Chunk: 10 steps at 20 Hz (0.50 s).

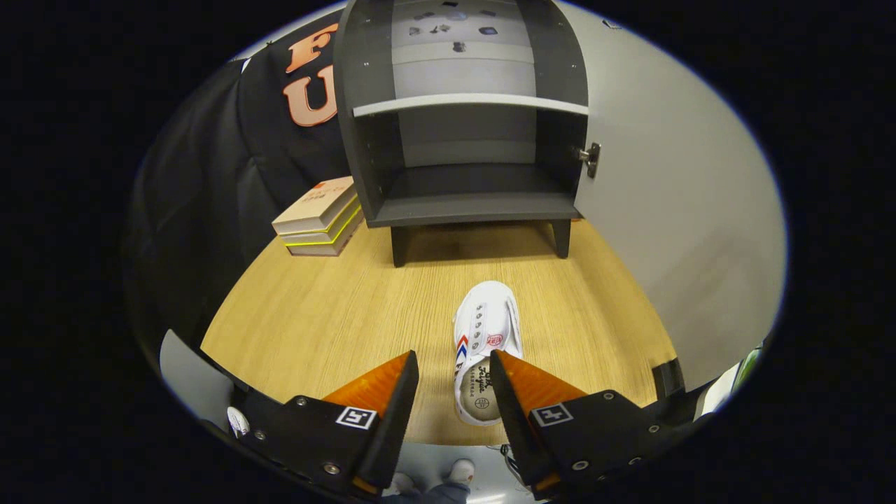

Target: Open the shoe cabinet door, grab the shoes and put them into the shoe cabinet, then close the shoe cabinet door.

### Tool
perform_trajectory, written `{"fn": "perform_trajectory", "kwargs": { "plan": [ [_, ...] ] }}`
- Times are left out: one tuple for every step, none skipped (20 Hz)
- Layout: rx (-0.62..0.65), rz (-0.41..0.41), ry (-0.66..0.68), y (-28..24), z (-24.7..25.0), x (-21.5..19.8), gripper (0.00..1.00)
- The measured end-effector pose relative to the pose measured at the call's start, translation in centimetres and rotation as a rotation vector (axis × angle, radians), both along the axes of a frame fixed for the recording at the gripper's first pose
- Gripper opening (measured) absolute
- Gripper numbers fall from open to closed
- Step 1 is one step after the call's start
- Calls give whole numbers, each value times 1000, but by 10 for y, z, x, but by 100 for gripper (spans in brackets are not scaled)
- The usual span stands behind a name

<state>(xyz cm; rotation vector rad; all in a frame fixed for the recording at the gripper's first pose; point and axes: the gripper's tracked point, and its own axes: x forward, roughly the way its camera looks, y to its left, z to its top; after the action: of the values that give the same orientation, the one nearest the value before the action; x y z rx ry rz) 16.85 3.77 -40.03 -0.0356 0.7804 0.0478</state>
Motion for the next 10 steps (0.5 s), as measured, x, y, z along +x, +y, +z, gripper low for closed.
{"fn": "perform_trajectory", "kwargs": {
  "plan": [
    [10, -2, 27, 1, -11, 0, 66],
    [17, -2, 49, 0, -20, 1, 66],
    [17, -3, 69, -2, -30, 2, 66],
    [15, -1, 88, -2, -39, 3, 66],
    [10, -4, 103, -4, -48, 5, 66],
    [10, -10, 122, -5, -56, 7, 66],
    [19, -15, 136, -5, -64, 10, 66],
    [28, -21, 157, -6, -71, 10, 66],
    [35, -24, 168, -6, -77, 12, 66],
    [35, -29, 172, -8, -80, 14, 65]
  ]
}}
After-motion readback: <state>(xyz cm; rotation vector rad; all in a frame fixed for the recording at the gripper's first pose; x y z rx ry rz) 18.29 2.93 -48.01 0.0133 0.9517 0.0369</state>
